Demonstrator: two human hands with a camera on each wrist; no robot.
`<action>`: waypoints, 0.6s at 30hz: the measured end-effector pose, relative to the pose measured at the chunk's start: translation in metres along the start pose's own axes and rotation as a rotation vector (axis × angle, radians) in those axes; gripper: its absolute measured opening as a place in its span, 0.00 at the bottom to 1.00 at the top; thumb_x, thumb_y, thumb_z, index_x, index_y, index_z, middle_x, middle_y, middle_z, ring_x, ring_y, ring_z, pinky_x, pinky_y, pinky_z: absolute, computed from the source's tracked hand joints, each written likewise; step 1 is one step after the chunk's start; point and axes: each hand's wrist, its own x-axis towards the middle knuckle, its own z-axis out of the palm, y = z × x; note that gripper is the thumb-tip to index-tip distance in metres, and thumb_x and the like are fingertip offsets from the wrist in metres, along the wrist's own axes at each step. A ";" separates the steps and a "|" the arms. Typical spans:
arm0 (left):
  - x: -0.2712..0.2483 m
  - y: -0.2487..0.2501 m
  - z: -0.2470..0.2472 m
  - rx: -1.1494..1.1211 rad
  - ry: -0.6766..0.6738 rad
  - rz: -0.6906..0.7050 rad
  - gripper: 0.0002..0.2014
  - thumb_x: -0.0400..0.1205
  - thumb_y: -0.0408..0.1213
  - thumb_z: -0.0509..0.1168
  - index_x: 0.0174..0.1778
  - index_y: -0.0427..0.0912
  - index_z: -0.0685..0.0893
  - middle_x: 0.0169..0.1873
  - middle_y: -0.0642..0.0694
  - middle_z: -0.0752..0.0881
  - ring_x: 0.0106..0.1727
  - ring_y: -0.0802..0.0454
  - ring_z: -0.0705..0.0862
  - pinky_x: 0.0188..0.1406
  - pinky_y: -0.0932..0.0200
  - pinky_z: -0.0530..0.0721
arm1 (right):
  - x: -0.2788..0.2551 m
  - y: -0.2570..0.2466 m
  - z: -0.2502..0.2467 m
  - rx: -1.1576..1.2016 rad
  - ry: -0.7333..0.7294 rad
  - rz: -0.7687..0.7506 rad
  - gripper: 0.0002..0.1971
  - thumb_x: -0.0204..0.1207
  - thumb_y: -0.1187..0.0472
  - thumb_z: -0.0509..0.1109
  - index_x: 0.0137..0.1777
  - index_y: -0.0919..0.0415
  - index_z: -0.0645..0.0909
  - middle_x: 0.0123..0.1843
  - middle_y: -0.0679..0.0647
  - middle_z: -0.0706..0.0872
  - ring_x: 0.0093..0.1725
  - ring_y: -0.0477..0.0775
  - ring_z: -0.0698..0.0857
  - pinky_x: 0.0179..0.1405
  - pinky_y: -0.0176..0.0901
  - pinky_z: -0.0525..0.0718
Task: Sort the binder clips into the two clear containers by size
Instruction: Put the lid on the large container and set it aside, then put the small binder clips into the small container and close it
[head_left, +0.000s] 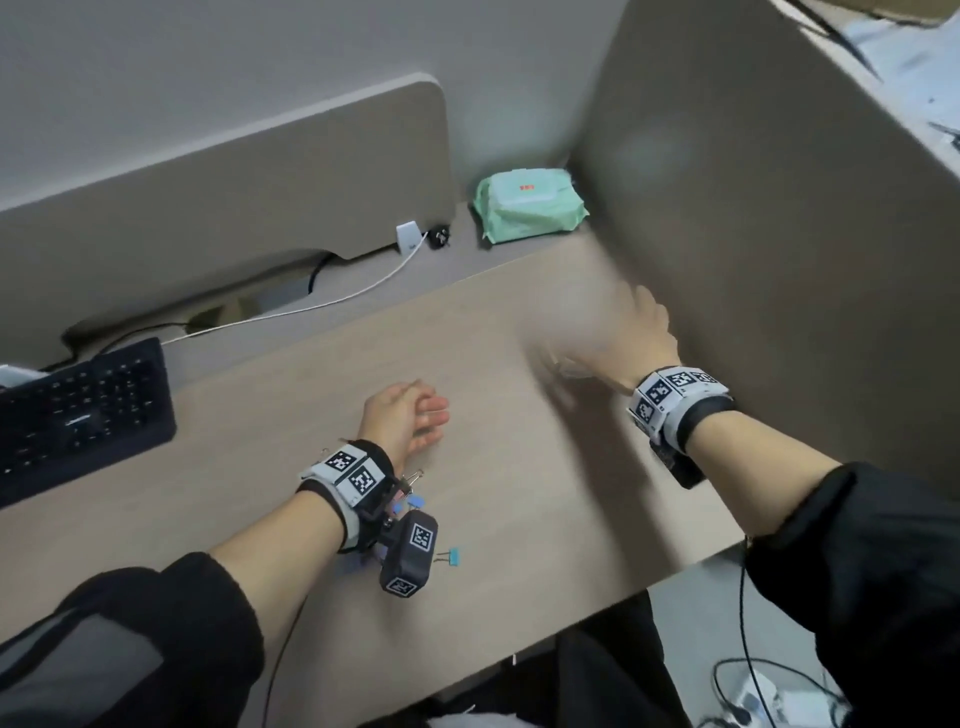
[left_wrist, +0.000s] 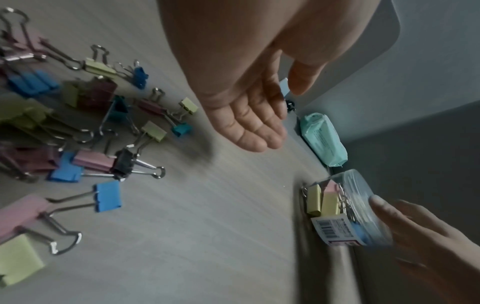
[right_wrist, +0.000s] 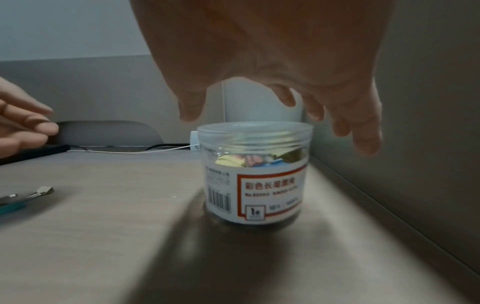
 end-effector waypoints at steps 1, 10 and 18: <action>0.001 0.000 0.003 0.017 -0.013 0.002 0.06 0.90 0.37 0.62 0.50 0.41 0.82 0.44 0.41 0.90 0.39 0.48 0.89 0.34 0.57 0.86 | -0.006 0.009 -0.002 0.012 0.012 0.037 0.54 0.59 0.25 0.71 0.77 0.58 0.58 0.78 0.59 0.64 0.73 0.67 0.66 0.64 0.66 0.76; -0.001 -0.024 0.014 0.091 -0.063 -0.014 0.08 0.90 0.37 0.61 0.48 0.42 0.82 0.44 0.41 0.89 0.37 0.50 0.88 0.36 0.55 0.86 | -0.070 0.077 0.016 -0.319 -0.209 0.385 0.23 0.76 0.52 0.64 0.70 0.55 0.69 0.70 0.59 0.70 0.69 0.66 0.70 0.62 0.64 0.75; -0.022 -0.047 -0.010 0.081 -0.060 -0.034 0.08 0.90 0.42 0.63 0.52 0.42 0.83 0.51 0.37 0.90 0.38 0.50 0.88 0.34 0.56 0.86 | -0.086 0.029 0.024 -0.125 -0.244 0.184 0.23 0.73 0.49 0.66 0.63 0.60 0.67 0.62 0.63 0.77 0.60 0.69 0.80 0.53 0.53 0.78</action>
